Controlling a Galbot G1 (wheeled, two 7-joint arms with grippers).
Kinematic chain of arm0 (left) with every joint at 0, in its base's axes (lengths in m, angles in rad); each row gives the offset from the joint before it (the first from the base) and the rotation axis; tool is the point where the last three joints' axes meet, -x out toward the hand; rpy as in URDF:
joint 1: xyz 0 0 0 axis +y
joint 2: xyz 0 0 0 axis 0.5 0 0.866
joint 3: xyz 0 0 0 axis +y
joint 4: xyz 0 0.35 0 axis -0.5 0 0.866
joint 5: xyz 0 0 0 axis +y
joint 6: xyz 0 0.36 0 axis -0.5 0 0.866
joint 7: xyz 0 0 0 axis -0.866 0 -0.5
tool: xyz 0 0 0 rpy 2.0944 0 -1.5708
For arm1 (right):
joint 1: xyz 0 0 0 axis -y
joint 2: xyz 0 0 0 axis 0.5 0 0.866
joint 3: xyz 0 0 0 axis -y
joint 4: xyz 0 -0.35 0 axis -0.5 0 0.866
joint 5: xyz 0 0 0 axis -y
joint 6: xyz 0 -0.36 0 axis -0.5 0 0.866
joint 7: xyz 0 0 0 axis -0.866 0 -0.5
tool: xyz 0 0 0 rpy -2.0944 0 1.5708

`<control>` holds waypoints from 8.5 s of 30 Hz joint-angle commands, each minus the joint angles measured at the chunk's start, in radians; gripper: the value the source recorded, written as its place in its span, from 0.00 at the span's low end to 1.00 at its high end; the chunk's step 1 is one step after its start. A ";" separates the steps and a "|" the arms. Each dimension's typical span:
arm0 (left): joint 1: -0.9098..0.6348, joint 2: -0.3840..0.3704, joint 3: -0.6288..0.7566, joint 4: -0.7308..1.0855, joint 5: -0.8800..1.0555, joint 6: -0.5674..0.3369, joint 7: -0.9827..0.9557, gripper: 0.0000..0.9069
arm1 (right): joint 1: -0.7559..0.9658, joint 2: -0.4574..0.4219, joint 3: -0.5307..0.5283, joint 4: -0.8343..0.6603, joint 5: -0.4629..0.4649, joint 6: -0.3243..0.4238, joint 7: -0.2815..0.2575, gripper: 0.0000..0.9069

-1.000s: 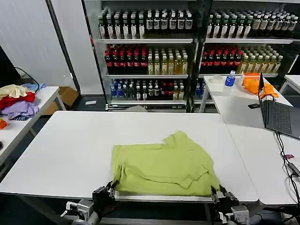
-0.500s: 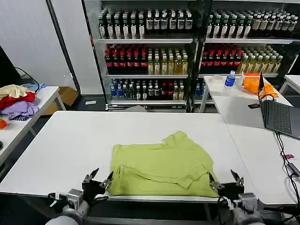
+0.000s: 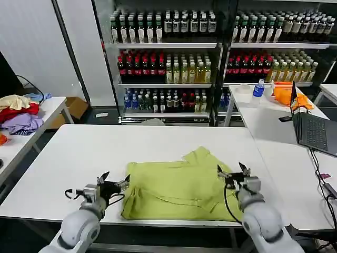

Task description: Fold and organize the clothes.

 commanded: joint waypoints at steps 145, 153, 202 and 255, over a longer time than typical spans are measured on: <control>0.236 -0.233 0.048 -0.059 0.046 -0.108 -0.088 0.28 | -0.378 0.035 0.134 0.290 0.042 0.027 -0.036 1.00; 0.223 -0.227 0.059 -0.042 0.044 -0.138 -0.091 0.03 | -0.382 0.036 0.128 0.299 0.043 0.026 -0.033 1.00; 0.194 0.037 -0.398 -0.257 -0.836 -0.094 -0.056 0.03 | -0.391 0.018 0.167 0.341 0.075 0.022 -0.028 1.00; 0.122 -0.081 -0.112 -0.148 -0.455 -0.052 -0.006 1.00 | -0.333 0.017 0.139 0.310 0.082 0.020 -0.028 1.00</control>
